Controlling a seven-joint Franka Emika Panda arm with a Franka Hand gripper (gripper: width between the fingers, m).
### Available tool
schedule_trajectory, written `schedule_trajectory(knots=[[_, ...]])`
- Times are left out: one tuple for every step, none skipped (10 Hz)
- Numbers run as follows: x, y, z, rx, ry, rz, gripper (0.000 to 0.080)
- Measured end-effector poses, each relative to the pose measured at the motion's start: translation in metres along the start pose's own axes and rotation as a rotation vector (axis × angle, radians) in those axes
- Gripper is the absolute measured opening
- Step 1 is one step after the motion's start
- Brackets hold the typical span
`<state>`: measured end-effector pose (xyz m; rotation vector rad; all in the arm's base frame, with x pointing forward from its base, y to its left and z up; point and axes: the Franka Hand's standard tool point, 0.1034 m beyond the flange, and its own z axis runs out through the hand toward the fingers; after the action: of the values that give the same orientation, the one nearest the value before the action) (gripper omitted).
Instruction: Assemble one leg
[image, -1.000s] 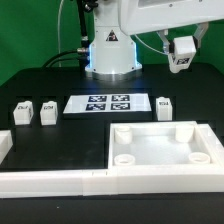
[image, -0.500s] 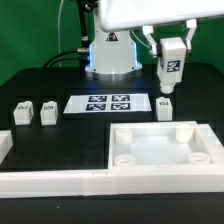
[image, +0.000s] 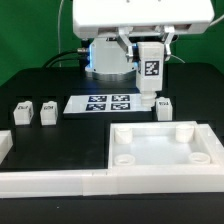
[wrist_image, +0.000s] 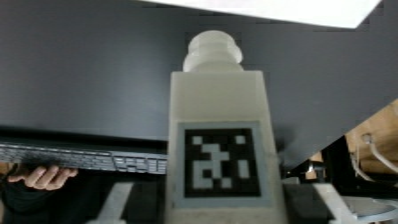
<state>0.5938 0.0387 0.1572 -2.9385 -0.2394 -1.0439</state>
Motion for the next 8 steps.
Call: schedule_trajectory(knots=[[0.002, -0.002, 0.000, 0.010, -0.032, -0.001, 0.0291], [0.006, -0.005, -0.001, 0.011, -0.015, 0.001, 0.0291], [0.000, -0.023, 0.006, 0.036, -0.033, 0.002, 0.0291], [0.003, -0.037, 0.013, 0.057, -0.040, -0.003, 0.0291], [0.009, -0.052, 0.022, 0.072, -0.031, 0.018, 0.0291], [0.011, -0.060, 0.031, 0.081, -0.025, 0.014, 0.0291], [0.007, -0.064, 0.040, 0.084, -0.020, 0.016, 0.0291], [-0.006, -0.069, 0.048, 0.090, -0.037, 0.016, 0.0291]])
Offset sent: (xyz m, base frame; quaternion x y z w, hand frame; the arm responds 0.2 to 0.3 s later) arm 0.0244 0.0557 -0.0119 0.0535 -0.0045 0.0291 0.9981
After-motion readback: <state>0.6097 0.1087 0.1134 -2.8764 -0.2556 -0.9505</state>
